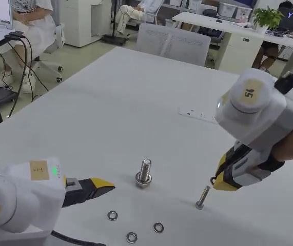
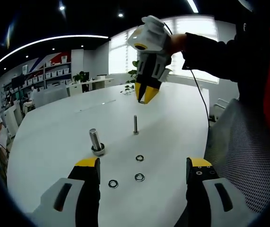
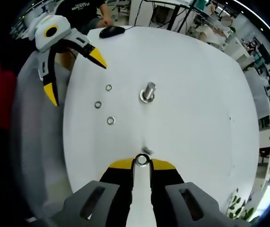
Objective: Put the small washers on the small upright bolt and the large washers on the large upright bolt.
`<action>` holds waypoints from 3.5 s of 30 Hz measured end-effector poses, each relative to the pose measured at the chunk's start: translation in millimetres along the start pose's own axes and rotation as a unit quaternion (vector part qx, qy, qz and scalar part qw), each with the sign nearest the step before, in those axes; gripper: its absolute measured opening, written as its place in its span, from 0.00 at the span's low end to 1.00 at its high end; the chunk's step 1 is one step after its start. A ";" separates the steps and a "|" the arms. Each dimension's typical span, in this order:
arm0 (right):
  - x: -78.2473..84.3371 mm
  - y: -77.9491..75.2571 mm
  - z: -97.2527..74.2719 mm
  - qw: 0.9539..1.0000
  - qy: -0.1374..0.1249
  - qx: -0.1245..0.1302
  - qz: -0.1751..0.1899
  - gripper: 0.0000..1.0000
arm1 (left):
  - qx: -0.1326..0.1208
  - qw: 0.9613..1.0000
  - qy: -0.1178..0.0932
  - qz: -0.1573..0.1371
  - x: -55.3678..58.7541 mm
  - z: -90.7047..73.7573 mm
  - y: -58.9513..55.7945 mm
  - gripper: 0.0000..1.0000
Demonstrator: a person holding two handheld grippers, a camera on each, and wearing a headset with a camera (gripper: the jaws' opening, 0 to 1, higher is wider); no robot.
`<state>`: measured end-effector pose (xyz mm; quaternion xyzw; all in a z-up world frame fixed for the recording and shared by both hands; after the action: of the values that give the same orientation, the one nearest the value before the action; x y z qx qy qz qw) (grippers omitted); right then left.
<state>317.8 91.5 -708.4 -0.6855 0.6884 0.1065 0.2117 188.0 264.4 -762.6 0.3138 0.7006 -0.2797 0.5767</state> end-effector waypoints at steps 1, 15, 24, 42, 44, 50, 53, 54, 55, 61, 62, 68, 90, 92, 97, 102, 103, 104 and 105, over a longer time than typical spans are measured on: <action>0.8 -1.9 0.7 1.000 0.000 0.000 0.001 0.13 | 0.000 1.000 0.001 0.001 0.2 0.0 0.1 0.74; 4.7 -10.5 19.1 1.000 0.012 -0.018 0.003 0.13 | -0.003 1.000 0.003 -0.002 2.3 -0.3 1.4 0.73; 11.4 -14.7 28.9 0.999 0.018 -0.028 0.006 0.13 | -0.003 1.000 0.006 -0.005 3.2 0.5 1.4 0.73; 17.6 -16.3 39.0 0.999 0.026 -0.036 0.006 0.13 | -0.003 1.000 0.010 -0.007 5.8 2.7 1.5 0.73; 18.2 -16.6 39.4 0.999 0.027 -0.036 0.006 0.13 | -0.003 1.000 0.010 -0.008 5.9 3.1 1.1 0.72; 19.5 -17.0 41.1 0.999 0.030 -0.039 0.007 0.13 | -0.005 1.000 0.011 -0.008 5.9 3.2 1.3 0.72; 19.8 -17.4 42.2 0.999 0.030 -0.040 0.007 0.13 | -0.005 1.000 0.011 -0.008 5.8 3.3 1.2 0.72; 20.2 -17.2 42.7 0.999 0.031 -0.041 0.008 0.13 | -0.005 1.000 0.011 -0.008 5.8 3.2 1.2 0.72; 20.4 -17.2 43.0 0.999 0.031 -0.041 0.008 0.13 | -0.005 1.000 0.010 -0.008 5.7 3.3 1.2 0.72; 22.1 -19.4 46.6 0.998 0.033 -0.044 0.009 0.13 | -0.005 1.000 0.012 -0.008 5.9 3.3 0.9 0.72; 22.3 -19.5 47.3 0.998 0.033 -0.045 0.009 0.13 | -0.005 1.000 0.012 -0.008 5.9 3.3 0.7 0.72; 23.0 -18.5 54.5 0.998 0.035 -0.051 0.012 0.13 | -0.006 1.000 0.013 -0.009 6.1 2.8 1.1 0.72; 40.0 -15.1 92.6 0.997 0.046 -0.064 0.024 0.14 | -0.008 1.000 0.016 -0.010 8.0 1.3 2.4 0.72; 41.1 -14.6 94.1 0.997 0.047 -0.064 0.022 0.14 | -0.009 1.000 0.016 -0.010 8.1 1.1 2.6 0.72; 43.4 -13.2 95.9 0.996 0.049 -0.066 0.023 0.14 | -0.009 1.000 0.016 -0.011 8.2 1.2 2.3 0.72; 43.5 -13.5 95.2 0.996 0.048 -0.065 0.023 0.14 | -0.008 1.000 0.016 -0.011 7.7 1.6 1.6 0.72; 43.5 -13.6 95.4 0.997 0.047 -0.065 0.022 0.14 | -0.009 1.000 0.016 -0.011 7.7 1.7 1.7 0.72; 43.5 -13.3 95.5 0.997 0.046 -0.066 0.023 0.15 | -0.009 1.000 0.016 -0.011 7.6 1.7 1.6 0.72; 43.6 -12.9 95.5 0.997 0.045 -0.066 0.023 0.15 | -0.009 1.000 0.015 -0.011 7.4 1.9 1.5 0.72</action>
<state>345.7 93.6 -810.4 -0.6865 0.7039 0.1256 0.1320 189.3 264.9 -770.2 0.3053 0.7150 -0.2752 0.5656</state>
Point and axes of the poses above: the centre of the closed fingertips' face, and the gripper's own axes: z roughly forward along the fingers, y roughly to its left, x roughly out of its underside, the point moved 6 cm from there along -z, roughly backward along the fingers, and after that the axes turned 13 degrees about -y, right-handed, at the moved point
